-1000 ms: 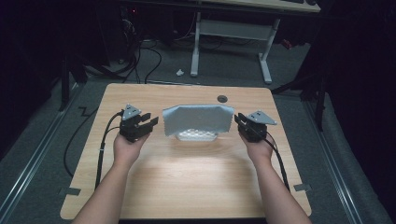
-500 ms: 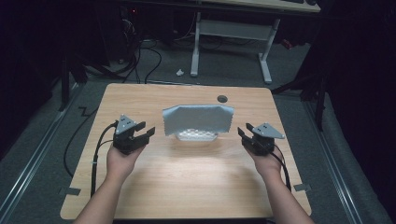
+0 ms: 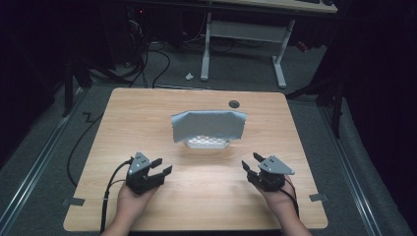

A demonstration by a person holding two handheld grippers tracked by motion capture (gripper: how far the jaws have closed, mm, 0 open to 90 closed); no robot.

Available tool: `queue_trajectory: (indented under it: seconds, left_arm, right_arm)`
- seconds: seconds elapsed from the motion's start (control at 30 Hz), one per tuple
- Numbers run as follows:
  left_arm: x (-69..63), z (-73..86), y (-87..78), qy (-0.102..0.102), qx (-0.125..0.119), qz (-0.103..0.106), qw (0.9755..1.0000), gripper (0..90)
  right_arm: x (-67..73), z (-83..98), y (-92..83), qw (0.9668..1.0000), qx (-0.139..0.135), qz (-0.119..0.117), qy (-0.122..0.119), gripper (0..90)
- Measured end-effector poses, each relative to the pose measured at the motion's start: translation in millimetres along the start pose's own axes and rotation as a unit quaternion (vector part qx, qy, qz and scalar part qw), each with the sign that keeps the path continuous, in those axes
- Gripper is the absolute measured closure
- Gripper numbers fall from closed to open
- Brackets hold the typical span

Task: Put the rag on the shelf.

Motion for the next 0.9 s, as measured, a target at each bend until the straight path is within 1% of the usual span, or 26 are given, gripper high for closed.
queue_trajectory:
  seconds: [0.03,0.07,0.1,0.13,0.2,0.23,0.27,0.3,0.33,0.37,0.4,0.43,0.47,0.5,0.53,0.57,0.63,0.8,0.9]
  left_arm:
    - [0.0,0.0,0.0,0.000,0.000,0.000,1.0000,48.5]
    - [-17.3,8.5,4.1,0.006,0.006,0.018,0.9998,48.3]
    - [-26.9,13.0,6.3,0.016,0.011,0.026,0.9995,48.3]
    - [-26.9,13.0,6.3,0.016,0.011,0.026,0.9995,48.3]
    - [-47.0,22.8,11.2,0.026,0.022,0.049,0.9982,48.3]
    - [-56.2,27.7,13.5,0.030,0.029,0.056,0.9976,48.3]
    - [-64.8,32.2,16.3,0.028,0.039,0.065,0.9967,48.7]
    - [-73.5,36.0,19.5,0.025,0.056,0.085,0.9945,48.4]
    - [-80.7,38.1,21.6,0.034,0.067,0.095,0.9926,47.4]
    - [-85.5,38.8,22.0,0.049,0.070,0.094,0.9919,45.4]
    - [-88.6,38.9,21.8,0.062,0.070,0.096,0.9909,44.8]
    - [-89.9,39.0,21.6,0.074,0.071,0.096,0.9901,44.2]
    - [-89.5,39.6,21.6,0.084,0.073,0.091,0.9896,43.9]
    - [-87.6,40.5,21.5,0.090,0.076,0.087,0.9893,43.9]
    - [-85.1,41.3,21.5,0.089,0.079,0.084,0.9893,43.9]
    - [-79.6,42.1,21.3,0.078,0.077,0.080,0.9908,43.8]
    - [-75.9,42.1,21.3,0.067,0.077,0.079,0.9917,43.6]
    - [-75.1,41.8,21.1,0.062,0.076,0.077,0.9922,43.0]
    - [-72.7,41.8,21.0,0.059,0.075,0.073,0.9927,42.8]
  right_arm:
    - [0.0,0.0,0.0,1.0000,0.000,0.000,0.000,48.2]
    - [12.4,4.6,-2.7,0.9999,0.008,-0.009,0.002,47.7]
    - [19.2,6.7,-3.2,0.9998,0.012,-0.014,0.005,47.2]
    - [19.2,6.7,-3.2,0.9998,0.012,-0.014,0.005,47.2]
    - [33.4,11.0,-2.5,0.9993,0.022,-0.029,0.005,46.8]
    - [39.8,13.4,-1.7,0.9990,0.028,-0.034,0.003,46.5]
    - [46.0,15.9,-0.6,0.9987,0.033,-0.038,0.003,46.0]
    - [51.9,18.9,0.2,0.9983,0.039,-0.043,0.001,45.6]
    - [57.4,22.3,0.2,0.9982,0.041,-0.043,0.003,45.5]
    - [63.0,26.6,-0.5,0.9982,0.038,-0.046,0.012,46.1]
    - [68.5,30.7,-1.3,0.9977,0.039,-0.054,0.015,46.7]
    - [73.8,32.2,-2.3,0.9970,0.046,-0.062,0.003,45.6]
    - [78.1,32.2,-3.6,0.9964,0.045,-0.069,-0.017,45.6]
    - [80.1,32.8,-5.4,0.9961,0.041,-0.069,-0.038,46.2]
    - [80.8,34.0,-6.1,0.9957,0.041,-0.069,-0.045,46.3]
    - [79.8,35.4,-5.0,0.9957,0.044,-0.072,-0.039,46.2]
    - [77.2,34.9,-2.7,0.9962,0.043,-0.069,-0.033,46.0]
    - [72.5,36.8,-2.3,0.9962,0.045,-0.070,-0.024,45.8]
    - [67.8,37.4,-3.8,0.9967,0.044,-0.066,-0.016,45.8]
Point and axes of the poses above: each handheld gripper's, and its own axes: y roughly forward along the jaws, z roughly out of its underside, x roughly to its left, the point moved 5 cm from there along y, roughly forward along the jaws, and after that the axes turned 7 degrees about -x, right-handed, at the moved point
